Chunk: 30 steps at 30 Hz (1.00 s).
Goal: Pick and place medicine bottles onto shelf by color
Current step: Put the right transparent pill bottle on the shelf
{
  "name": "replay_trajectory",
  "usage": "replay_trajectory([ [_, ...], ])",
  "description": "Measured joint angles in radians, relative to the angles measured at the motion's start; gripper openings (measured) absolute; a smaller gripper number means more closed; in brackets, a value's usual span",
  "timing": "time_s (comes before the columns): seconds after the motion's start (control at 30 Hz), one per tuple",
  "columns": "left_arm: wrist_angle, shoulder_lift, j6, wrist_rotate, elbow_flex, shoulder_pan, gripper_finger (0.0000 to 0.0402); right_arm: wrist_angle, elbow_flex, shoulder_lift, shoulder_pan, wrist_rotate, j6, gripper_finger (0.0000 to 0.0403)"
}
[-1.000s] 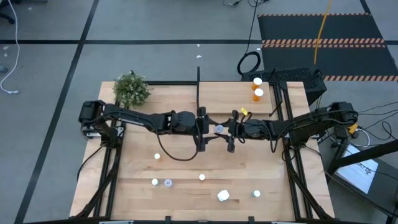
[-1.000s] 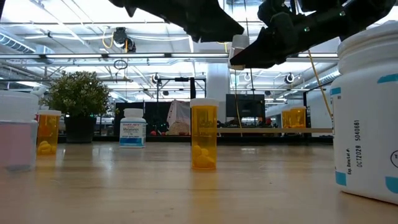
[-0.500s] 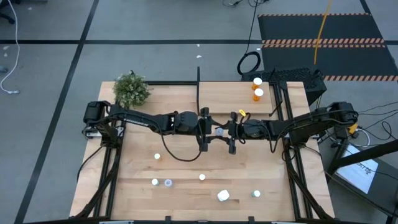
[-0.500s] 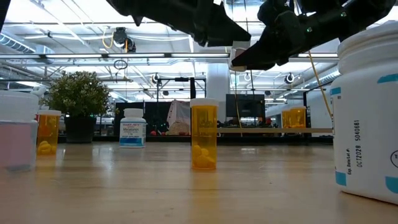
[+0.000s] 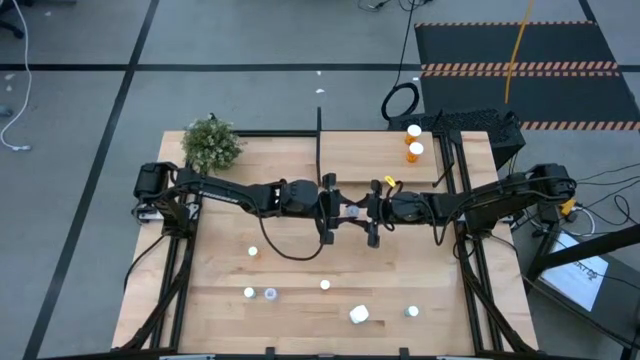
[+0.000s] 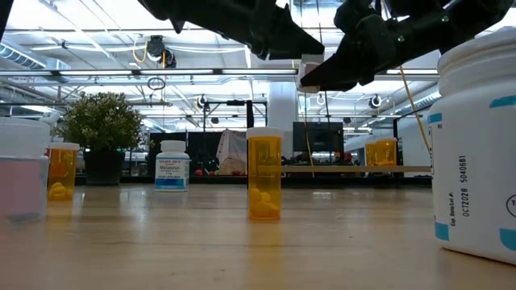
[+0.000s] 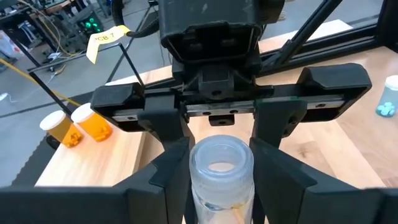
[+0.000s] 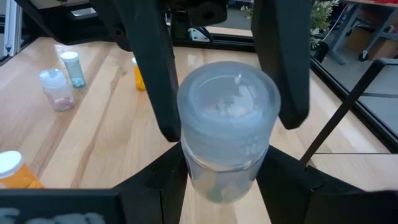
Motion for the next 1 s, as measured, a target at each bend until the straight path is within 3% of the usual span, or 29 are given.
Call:
replay_trajectory([
  [0.27,-0.02,-0.001,-0.008,-0.001,0.0,0.0,0.0205,0.005,0.0,-0.002,0.0,0.0,0.001,0.0167],
  [0.63,-0.013,-0.001,0.018,0.001,0.0,0.0,0.0141,0.004,0.0,-0.002,0.0,0.002,-0.003,0.0167],
  [0.9,-0.01,-0.001,0.021,0.003,0.0,0.0,0.0174,0.004,0.0,-0.002,0.0,-0.003,0.003,0.0169],
  [1.0,-0.009,-0.005,0.02,0.003,0.0,0.0,0.017,-0.009,0.0,-0.016,0.001,-0.003,0.004,0.0177],
])
